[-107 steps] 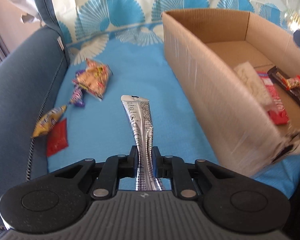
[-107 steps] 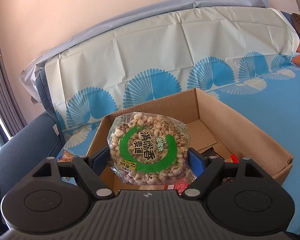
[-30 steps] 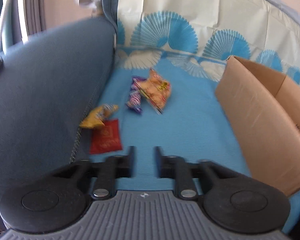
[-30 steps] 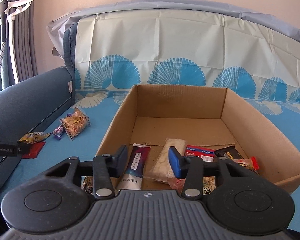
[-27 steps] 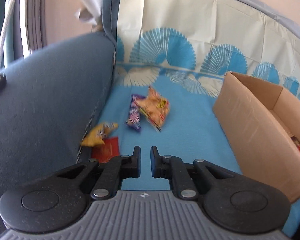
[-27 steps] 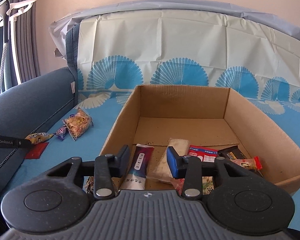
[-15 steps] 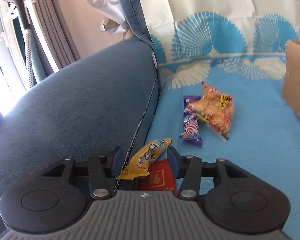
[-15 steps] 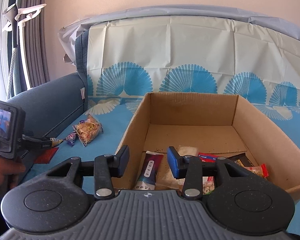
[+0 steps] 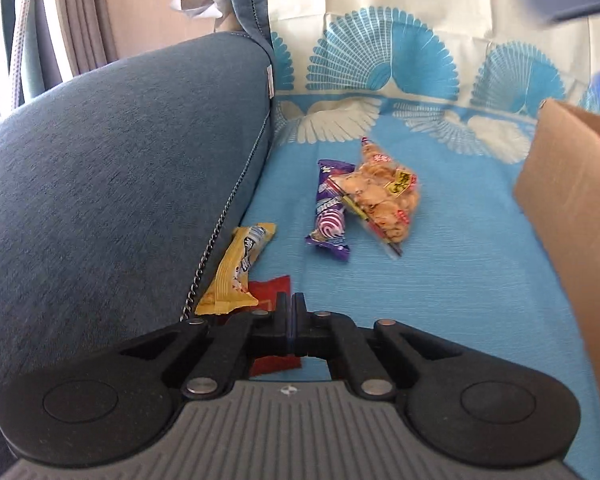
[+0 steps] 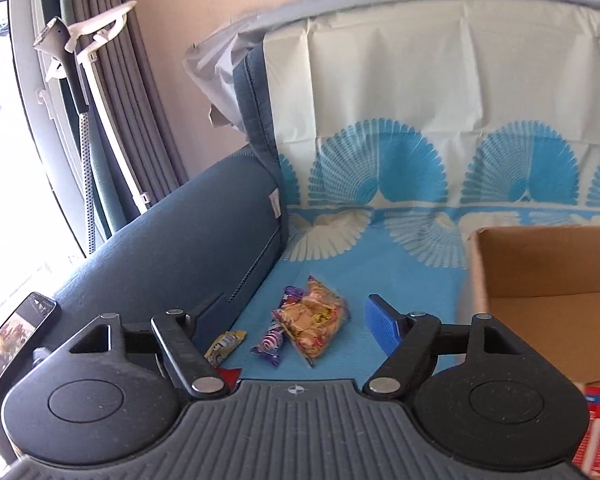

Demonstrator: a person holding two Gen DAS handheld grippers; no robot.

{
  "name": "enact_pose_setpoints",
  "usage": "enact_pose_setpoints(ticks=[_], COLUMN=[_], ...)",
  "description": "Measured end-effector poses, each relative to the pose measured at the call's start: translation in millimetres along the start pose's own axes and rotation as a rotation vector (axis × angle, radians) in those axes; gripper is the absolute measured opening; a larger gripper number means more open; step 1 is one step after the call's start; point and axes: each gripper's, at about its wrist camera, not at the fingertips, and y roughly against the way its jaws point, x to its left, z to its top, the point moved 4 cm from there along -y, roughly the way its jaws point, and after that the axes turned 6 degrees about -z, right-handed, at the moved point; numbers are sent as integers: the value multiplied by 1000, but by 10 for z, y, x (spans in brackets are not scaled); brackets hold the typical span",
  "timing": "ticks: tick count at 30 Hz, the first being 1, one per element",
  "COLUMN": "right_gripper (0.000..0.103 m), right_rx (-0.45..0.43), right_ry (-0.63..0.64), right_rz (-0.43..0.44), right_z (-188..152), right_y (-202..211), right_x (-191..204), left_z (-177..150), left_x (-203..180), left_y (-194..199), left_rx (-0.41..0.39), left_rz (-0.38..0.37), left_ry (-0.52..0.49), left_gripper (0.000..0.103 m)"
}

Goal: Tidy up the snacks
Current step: 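Grasp the yellow wafer bar with the left tool while the right tool grasps the orange cracker bag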

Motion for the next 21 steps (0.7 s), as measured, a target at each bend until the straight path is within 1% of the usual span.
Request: enact_pose_setpoints(ticks=[1, 2, 4, 6, 7, 8, 9, 12, 14, 15, 16, 19, 20, 21], right_gripper=[80, 80, 82, 85, 86, 86, 87, 91, 92, 97, 99, 100, 99, 92], right_rx=[37, 84, 158, 213, 237, 256, 275, 363, 404, 398, 384, 381, 384, 379], right_ry=[-16, -43, -101, -176, -215, -250, -285, -366, -396, -401, -391, -323, -305, -276], right_rz=[-1, -10, -41, -76, -93, -107, -116, -112, -140, -136, -132, -116, -108, -112], right_z=[4, -10, -46, -94, -121, -140, -163, -261, -316, -322, -304, -258, -257, -255], right_y=[-188, -409, -784, -1135, -1301, -1432, -1566, -1946, -2137, -2194, -2228, -2303, -2310, -2307], right_x=[13, 18, -22, -101, -150, -193, -228, -295, -328, -327, -307, -215, -184, -152], left_z=[4, 13, 46, 94, 114, 123, 130, 147, 156, 157, 154, 128, 119, 123], left_x=[26, 42, 33, -20, -56, -93, -121, -109, -72, -66, -55, -21, 0, 29], left_y=[54, 111, 189, 196, 179, 145, 90, -88, -158, -200, -254, -376, -411, -457], left_rx=[-9, -36, -105, -154, -171, -179, -173, -116, -101, -92, -78, -34, -21, -7], left_rz=[-8, -4, 22, 65, 93, 117, 140, 195, 212, 224, 235, 255, 256, 255], left_ry=[26, 39, 40, 7, -22, -46, -66, -74, -62, -68, -79, -93, -85, -72], left_gripper=[0, 1, 9, 23, 27, 36, 41, 43, 43, 42, 42, 40, 36, 30])
